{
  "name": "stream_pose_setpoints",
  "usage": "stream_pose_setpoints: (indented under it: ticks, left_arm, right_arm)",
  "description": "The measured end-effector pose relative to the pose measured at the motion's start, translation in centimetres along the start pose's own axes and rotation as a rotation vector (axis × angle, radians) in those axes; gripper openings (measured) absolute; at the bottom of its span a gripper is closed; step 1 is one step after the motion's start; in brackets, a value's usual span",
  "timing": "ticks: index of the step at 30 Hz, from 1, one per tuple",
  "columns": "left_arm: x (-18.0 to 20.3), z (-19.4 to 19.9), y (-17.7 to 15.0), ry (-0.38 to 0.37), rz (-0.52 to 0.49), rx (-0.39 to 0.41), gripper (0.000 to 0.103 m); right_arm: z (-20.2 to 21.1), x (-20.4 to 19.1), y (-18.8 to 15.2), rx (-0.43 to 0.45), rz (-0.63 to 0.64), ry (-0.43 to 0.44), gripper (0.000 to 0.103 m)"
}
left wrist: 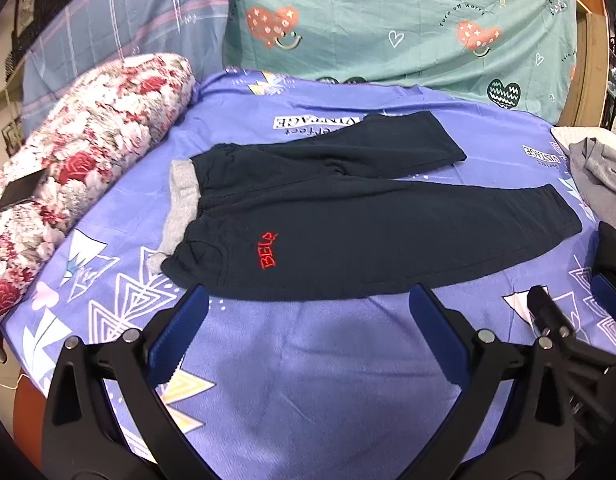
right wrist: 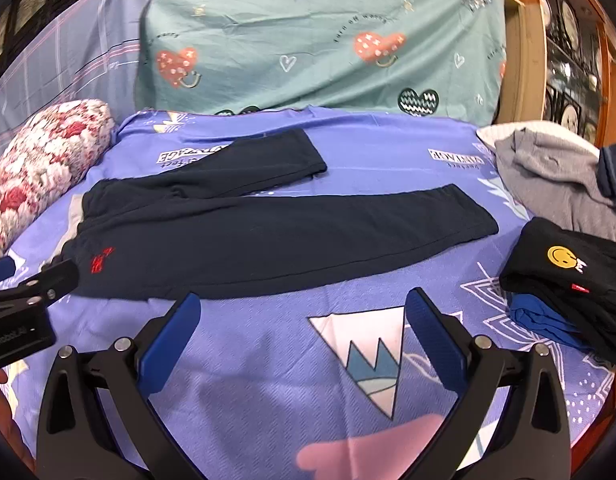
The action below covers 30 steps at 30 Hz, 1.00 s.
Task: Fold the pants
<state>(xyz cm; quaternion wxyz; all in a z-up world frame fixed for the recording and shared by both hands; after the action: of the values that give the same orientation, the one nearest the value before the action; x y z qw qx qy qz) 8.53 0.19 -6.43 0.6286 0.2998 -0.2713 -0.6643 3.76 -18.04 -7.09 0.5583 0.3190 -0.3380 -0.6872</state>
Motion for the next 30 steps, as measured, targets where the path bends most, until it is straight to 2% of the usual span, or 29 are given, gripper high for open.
stream_pose_setpoints:
  ticks: [1,3,6,11,14,18,21,25,27,28,29,30]
  left_arm:
    - [-0.2,-0.6,0.0,-0.022,0.009,-0.027,0.101]
    - [-1.4,-2.6,-0.2,-0.094,0.069,-0.132,0.101]
    - [-4.5,-5.5,-0.8,-0.171,0.196,-0.264,0.101]
    - [-10.6,-7.8,-1.0,-0.107,0.305,-0.317,0.101]
    - [-12.7,-8.6,-1.0,-0.129,0.378,-0.354,0.100]
    - [-13.4,-10.0,-1.1,-0.209,0.462,-0.421,0.097]
    - [-12.9,-11.5,-1.4,-0.266,0.490,-0.483,0.088]
    - [-13.4,-13.2,-0.7,-0.217,0.489,-0.466,0.076]
    - [-13.9,-13.7,-0.5,-0.218,0.520,-0.463,0.071]
    - [-14.2,-13.8,-0.4,-0.208,0.524,-0.462,0.062]
    - [-14.4,-13.9,-0.4,-0.192,0.521,-0.463,0.040]
    - [-14.5,-14.2,-0.5,-0.165,0.513,-0.473,0.026]
  right_arm:
    - [-0.5,0.5,0.2,-0.022,-0.022,0.015,0.102]
    - [-1.4,1.4,0.2,-0.065,-0.063,0.045,0.102]
    - [-2.9,3.3,0.2,-0.125,-0.127,0.070,0.102]
    - [-4.3,6.2,0.7,-0.169,-0.152,0.075,0.102]
    - [-5.1,7.7,1.2,-0.173,-0.153,0.054,0.102]
    - [-6.0,9.0,1.8,-0.186,-0.193,0.060,0.102]
    - [-6.5,9.4,2.0,-0.201,-0.217,0.071,0.102]
    - [-6.8,10.5,2.5,-0.199,-0.222,0.061,0.102]
    - [-6.8,11.6,2.6,-0.202,-0.229,0.045,0.102]
    - [-6.8,12.3,2.6,-0.207,-0.239,0.034,0.102]
    - [-6.8,13.2,2.7,-0.213,-0.260,0.021,0.102]
    - [-6.8,14.2,2.7,-0.218,-0.286,0.010,0.102]
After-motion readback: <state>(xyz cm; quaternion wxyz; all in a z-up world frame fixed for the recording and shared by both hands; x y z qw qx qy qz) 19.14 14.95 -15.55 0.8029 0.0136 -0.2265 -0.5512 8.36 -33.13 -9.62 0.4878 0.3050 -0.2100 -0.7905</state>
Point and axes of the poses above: each gripper's, at about its wrist camera, not at the fingertips, and z roughly against the way its jaws point, x to its right, y to its top, the point moved 7 cm from there along -z, roughly the way its jaws point, and after that the axes turned 3 degrees about y, right-handed, at the moved point
